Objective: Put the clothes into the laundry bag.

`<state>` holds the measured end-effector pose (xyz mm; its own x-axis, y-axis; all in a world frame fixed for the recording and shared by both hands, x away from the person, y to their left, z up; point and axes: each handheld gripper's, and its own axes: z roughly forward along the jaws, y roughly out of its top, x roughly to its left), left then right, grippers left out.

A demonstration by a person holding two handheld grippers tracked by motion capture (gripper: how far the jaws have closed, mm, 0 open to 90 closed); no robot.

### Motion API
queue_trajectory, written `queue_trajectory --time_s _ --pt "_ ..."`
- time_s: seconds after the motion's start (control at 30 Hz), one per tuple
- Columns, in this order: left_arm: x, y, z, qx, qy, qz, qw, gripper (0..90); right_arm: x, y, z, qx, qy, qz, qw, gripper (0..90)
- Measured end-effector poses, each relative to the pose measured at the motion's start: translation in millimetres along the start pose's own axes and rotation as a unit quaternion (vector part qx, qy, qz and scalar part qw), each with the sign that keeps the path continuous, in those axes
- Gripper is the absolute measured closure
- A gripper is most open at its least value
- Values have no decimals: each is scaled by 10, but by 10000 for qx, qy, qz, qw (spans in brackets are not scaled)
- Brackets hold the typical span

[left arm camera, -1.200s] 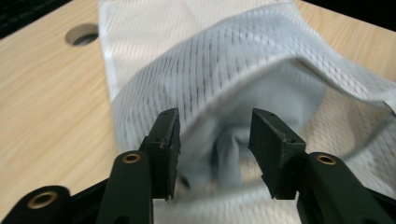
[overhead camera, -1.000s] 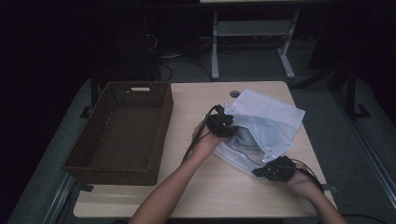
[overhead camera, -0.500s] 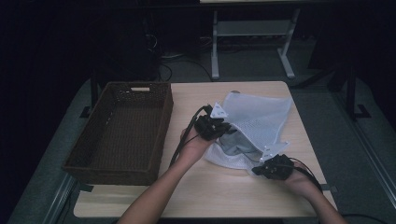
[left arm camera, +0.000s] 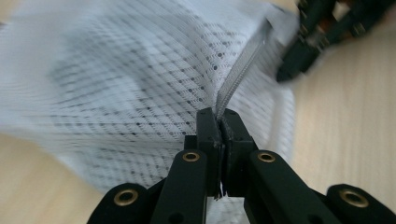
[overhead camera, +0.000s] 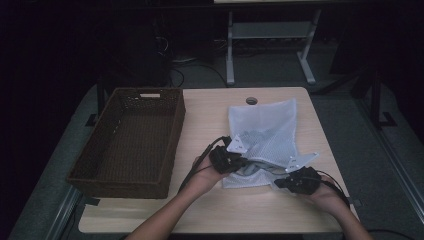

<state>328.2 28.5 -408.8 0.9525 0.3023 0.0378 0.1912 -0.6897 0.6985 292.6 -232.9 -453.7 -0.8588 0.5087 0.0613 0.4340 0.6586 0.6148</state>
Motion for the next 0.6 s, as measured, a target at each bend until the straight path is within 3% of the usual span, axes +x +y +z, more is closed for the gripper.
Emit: queue_trajectory --time_s 0.2,0.33,0.6 --pt "-99 -125 311 531 -385 195 9977 869 -36 -34 -21 38 -105 67 9999 900" --pt "-70 -152 411 669 -291 137 9972 865 -60 -67 -48 24 -142 133 9998 900" --pt "66 -193 450 808 -2 40 9967 871 -116 -22 30 113 -247 107 9996 900"
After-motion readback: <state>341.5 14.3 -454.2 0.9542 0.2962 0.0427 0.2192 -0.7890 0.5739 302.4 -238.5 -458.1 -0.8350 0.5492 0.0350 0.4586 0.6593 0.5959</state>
